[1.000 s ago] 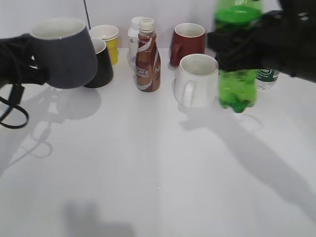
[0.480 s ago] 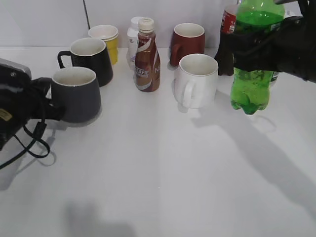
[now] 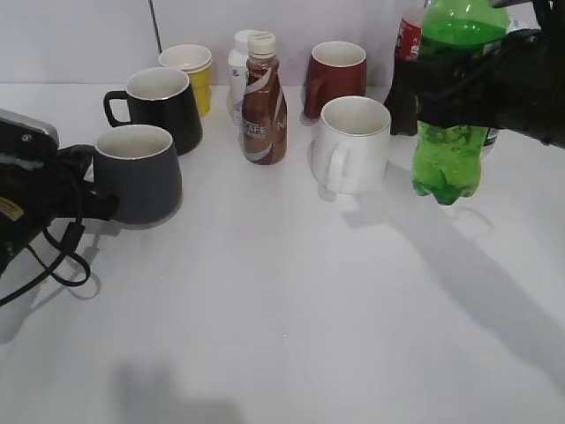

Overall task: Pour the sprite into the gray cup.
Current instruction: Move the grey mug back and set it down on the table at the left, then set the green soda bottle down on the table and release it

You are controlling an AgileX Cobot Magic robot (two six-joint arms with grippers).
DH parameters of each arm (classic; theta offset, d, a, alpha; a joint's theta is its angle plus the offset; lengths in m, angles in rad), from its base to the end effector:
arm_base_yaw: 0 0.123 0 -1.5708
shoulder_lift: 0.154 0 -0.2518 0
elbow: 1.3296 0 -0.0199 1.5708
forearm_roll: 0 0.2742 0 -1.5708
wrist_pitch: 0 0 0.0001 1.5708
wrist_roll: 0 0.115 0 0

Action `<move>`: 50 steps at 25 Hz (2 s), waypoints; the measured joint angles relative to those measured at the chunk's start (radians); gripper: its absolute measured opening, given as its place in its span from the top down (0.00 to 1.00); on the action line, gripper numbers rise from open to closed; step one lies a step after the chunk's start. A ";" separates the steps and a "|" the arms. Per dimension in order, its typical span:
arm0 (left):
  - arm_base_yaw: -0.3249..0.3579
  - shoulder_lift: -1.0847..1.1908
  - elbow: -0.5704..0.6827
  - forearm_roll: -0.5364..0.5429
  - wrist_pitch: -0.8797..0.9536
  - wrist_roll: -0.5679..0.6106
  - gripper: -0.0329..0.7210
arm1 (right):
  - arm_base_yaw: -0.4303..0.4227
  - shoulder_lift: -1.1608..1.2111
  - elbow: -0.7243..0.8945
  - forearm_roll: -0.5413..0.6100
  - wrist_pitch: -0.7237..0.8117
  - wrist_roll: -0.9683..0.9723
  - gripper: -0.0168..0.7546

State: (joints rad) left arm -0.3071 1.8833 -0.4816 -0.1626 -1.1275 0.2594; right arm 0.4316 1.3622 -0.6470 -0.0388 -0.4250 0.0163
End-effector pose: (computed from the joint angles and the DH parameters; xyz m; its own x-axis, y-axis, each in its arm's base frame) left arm 0.3041 -0.0788 0.0659 -0.1483 0.2422 -0.9588 0.1936 0.9579 0.2120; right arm 0.3012 0.1407 0.2061 -0.1751 -0.1016 -0.9793 -0.4359 0.8999 -0.0154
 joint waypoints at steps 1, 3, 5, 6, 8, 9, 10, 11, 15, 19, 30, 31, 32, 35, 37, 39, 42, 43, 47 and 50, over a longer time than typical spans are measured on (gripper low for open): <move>0.000 -0.005 0.007 0.000 0.001 0.000 0.87 | 0.000 0.000 0.000 0.000 0.000 0.000 0.43; 0.000 -0.023 0.032 0.002 0.008 0.000 0.87 | 0.000 0.000 0.000 0.000 0.000 0.000 0.43; 0.000 -0.040 0.053 0.004 0.017 0.000 0.86 | 0.000 0.000 0.000 0.000 0.000 0.001 0.43; 0.000 -0.049 0.060 0.004 0.025 0.000 0.85 | 0.000 0.000 0.000 0.000 0.000 0.001 0.43; 0.000 -0.063 0.065 0.004 0.040 0.000 0.82 | 0.000 0.000 0.000 0.000 0.000 0.002 0.43; 0.000 -0.069 0.065 0.004 0.049 0.000 0.81 | 0.000 0.000 0.000 0.000 0.000 0.003 0.43; 0.000 -0.076 0.065 0.003 0.059 0.000 0.79 | 0.000 0.000 0.000 0.000 0.000 0.005 0.43; 0.000 -0.080 0.065 0.003 0.064 0.000 0.76 | 0.000 0.000 0.000 0.000 0.000 0.008 0.43; 0.000 -0.088 0.065 -0.001 0.091 -0.001 0.61 | 0.000 0.000 0.000 0.000 0.000 0.018 0.43; 0.000 -0.090 0.065 -0.006 0.107 -0.003 0.50 | 0.000 0.000 0.000 0.000 -0.001 0.022 0.43; 0.000 -0.259 0.197 -0.051 0.174 -0.003 0.44 | -0.022 0.021 0.023 0.061 -0.079 0.023 0.43; 0.000 -0.286 0.208 -0.052 0.188 -0.003 0.44 | -0.029 0.034 0.039 0.070 -0.123 0.023 0.43; 0.000 -0.315 0.216 -0.053 0.203 -0.003 0.44 | -0.034 0.051 0.054 0.086 -0.167 0.023 0.43; 0.000 -0.393 0.229 -0.053 0.239 -0.003 0.44 | -0.037 0.109 0.106 0.105 -0.258 0.023 0.43; 0.000 -0.439 0.231 -0.053 0.251 -0.003 0.44 | -0.038 0.149 0.139 0.100 -0.297 0.022 0.43; 0.000 -0.487 0.232 -0.053 0.271 -0.003 0.44 | -0.039 0.185 0.173 0.095 -0.376 0.022 0.43; 0.000 -0.546 0.232 -0.053 0.296 -0.003 0.44 | -0.039 0.223 0.229 0.095 -0.529 0.010 0.42; 0.000 -0.561 0.232 -0.049 0.299 -0.003 0.44 | -0.039 0.231 0.247 0.095 -0.585 -0.003 0.38; 0.000 -0.619 0.232 -0.026 0.320 -0.003 0.44 | -0.039 0.243 0.287 0.093 -0.742 -0.054 0.15; 0.000 -0.659 0.233 -0.012 0.374 -0.003 0.44 | -0.039 0.243 0.290 0.091 -0.765 -0.068 0.14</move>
State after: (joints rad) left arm -0.3071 1.2238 -0.2487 -0.1751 -0.7534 0.2566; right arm 0.3924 1.6055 -0.3568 0.0519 -1.1903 -0.0516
